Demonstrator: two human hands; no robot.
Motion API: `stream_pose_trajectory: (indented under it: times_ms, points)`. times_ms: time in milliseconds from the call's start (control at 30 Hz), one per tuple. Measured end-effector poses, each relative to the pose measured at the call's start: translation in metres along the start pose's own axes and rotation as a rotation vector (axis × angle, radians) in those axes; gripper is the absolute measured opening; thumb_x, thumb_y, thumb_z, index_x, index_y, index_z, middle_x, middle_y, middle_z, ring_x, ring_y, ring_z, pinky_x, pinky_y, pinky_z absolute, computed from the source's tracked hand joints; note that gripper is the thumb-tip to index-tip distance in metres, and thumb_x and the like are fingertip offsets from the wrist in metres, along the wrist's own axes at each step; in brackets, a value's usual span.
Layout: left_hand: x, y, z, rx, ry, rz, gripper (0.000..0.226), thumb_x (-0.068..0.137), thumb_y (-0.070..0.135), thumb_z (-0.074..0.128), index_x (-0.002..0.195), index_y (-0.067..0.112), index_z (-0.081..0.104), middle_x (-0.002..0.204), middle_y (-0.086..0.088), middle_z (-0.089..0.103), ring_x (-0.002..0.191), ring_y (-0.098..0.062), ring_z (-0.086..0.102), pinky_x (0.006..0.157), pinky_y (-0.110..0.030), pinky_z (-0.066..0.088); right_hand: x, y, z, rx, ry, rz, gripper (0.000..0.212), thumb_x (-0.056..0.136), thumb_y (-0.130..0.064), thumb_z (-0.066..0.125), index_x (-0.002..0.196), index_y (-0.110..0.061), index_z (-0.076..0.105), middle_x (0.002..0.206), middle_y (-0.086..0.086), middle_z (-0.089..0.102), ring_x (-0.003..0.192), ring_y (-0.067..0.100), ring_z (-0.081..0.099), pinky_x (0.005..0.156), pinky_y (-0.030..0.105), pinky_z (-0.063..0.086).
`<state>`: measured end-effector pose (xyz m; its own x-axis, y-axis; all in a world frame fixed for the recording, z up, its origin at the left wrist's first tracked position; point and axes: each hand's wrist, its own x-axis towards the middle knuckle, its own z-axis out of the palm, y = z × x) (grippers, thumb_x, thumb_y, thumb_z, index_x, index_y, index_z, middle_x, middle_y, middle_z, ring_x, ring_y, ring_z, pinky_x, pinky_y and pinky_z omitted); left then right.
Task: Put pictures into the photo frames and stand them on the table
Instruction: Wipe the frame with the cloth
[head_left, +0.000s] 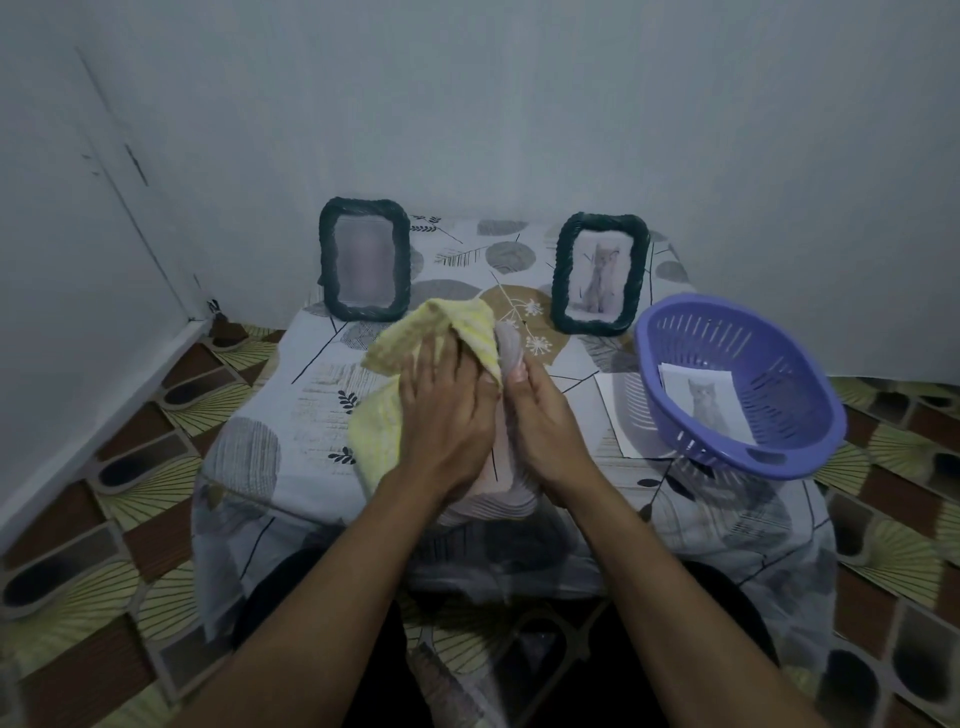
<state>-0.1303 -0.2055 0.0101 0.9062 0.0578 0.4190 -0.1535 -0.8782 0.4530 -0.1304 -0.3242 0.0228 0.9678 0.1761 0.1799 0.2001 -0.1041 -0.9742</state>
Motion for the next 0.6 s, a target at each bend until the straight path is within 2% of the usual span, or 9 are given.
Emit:
stream_pose_trajectory:
  times_ms: [100,167,233,300,333,400,500,567,600]
  points:
    - [-0.003,0.000,-0.002,-0.018,-0.029,0.176,0.060,0.102,0.047,0.003,0.156,0.023,0.006,0.165,0.002,0.006,0.153,-0.016,-0.007,0.123,-0.046,-0.003,0.001,0.002,-0.002,0.005,-0.004,0.009,0.029,0.103,-0.050,0.037,0.123,-0.042,0.057,0.128,-0.008,0.064,0.123,0.009,0.058,0.108,0.044,0.044]
    - [-0.003,-0.002,-0.002,-0.024,-0.054,0.210,0.060,0.099,0.055,-0.005,0.153,0.028,-0.004,0.162,0.010,-0.003,0.152,-0.011,-0.011,0.122,-0.043,-0.007,-0.001,0.003,-0.004,-0.008,0.006,0.010,0.033,0.102,-0.053,0.038,0.120,-0.036,0.060,0.120,-0.005,0.067,0.116,0.011,0.061,0.103,0.046,0.048]
    - [0.000,-0.010,0.002,-0.042,-0.045,0.113,0.070,0.096,0.060,-0.007,0.157,0.028,0.008,0.166,0.003,0.006,0.153,-0.015,-0.001,0.123,-0.046,0.000,-0.005,0.003,-0.004,-0.051,0.022,-0.016,0.031,0.105,-0.045,0.038,0.117,-0.028,0.061,0.112,-0.005,0.068,0.106,0.007,0.063,0.093,0.038,0.050]
    - [0.006,-0.017,0.002,-0.143,0.026,-0.111,0.072,0.097,0.059,0.000,0.148,0.017,0.029,0.155,-0.012,0.034,0.144,-0.030,0.029,0.116,-0.054,0.020,-0.009,0.001,-0.003,-0.106,0.021,-0.051,0.032,0.106,-0.041,0.038,0.116,-0.021,0.060,0.104,-0.005,0.068,0.098,0.006,0.062,0.085,0.033,0.049]
    - [0.010,-0.019,0.002,-0.206,0.054,-0.226,0.067,0.098,0.057,0.005,0.140,0.014,0.034,0.147,-0.015,0.042,0.135,-0.035,0.039,0.111,-0.056,0.028,-0.010,0.000,-0.002,-0.118,0.016,-0.066,0.034,0.105,-0.042,0.038,0.117,-0.019,0.059,0.104,-0.005,0.067,0.098,0.008,0.063,0.086,0.034,0.049]
    - [0.014,-0.018,0.001,-0.279,0.052,-0.341,0.064,0.098,0.058,0.010,0.135,0.013,0.036,0.142,-0.016,0.045,0.129,-0.037,0.042,0.107,-0.055,0.032,-0.011,-0.002,-0.001,-0.110,0.014,-0.077,0.034,0.105,-0.043,0.038,0.119,-0.019,0.059,0.104,-0.007,0.067,0.099,0.009,0.063,0.089,0.035,0.050]
    - [0.014,-0.003,-0.005,-0.260,0.020,-0.186,0.081,0.092,0.061,0.005,0.148,0.008,0.029,0.154,-0.019,0.032,0.144,-0.036,0.025,0.116,-0.055,0.020,-0.008,-0.006,0.000,-0.108,0.037,-0.064,0.032,0.106,-0.039,0.038,0.119,-0.018,0.059,0.105,-0.006,0.068,0.099,0.008,0.063,0.091,0.037,0.050]
    - [0.005,0.012,-0.004,-0.258,-0.052,-0.002,0.079,0.093,0.056,0.005,0.158,0.011,0.005,0.165,-0.013,0.004,0.153,-0.024,-0.004,0.123,-0.047,0.000,-0.005,-0.004,0.000,-0.101,0.062,-0.022,0.029,0.107,-0.038,0.039,0.118,-0.020,0.058,0.108,-0.006,0.068,0.101,0.007,0.063,0.093,0.039,0.051]
    - [0.000,0.017,-0.003,-0.259,-0.090,0.084,0.073,0.094,0.053,0.005,0.156,0.015,-0.005,0.164,-0.007,-0.009,0.151,-0.018,-0.016,0.123,-0.043,-0.008,-0.004,-0.003,-0.001,-0.077,0.071,-0.007,0.026,0.106,-0.037,0.040,0.119,-0.023,0.058,0.109,-0.007,0.069,0.103,0.008,0.064,0.094,0.039,0.051]
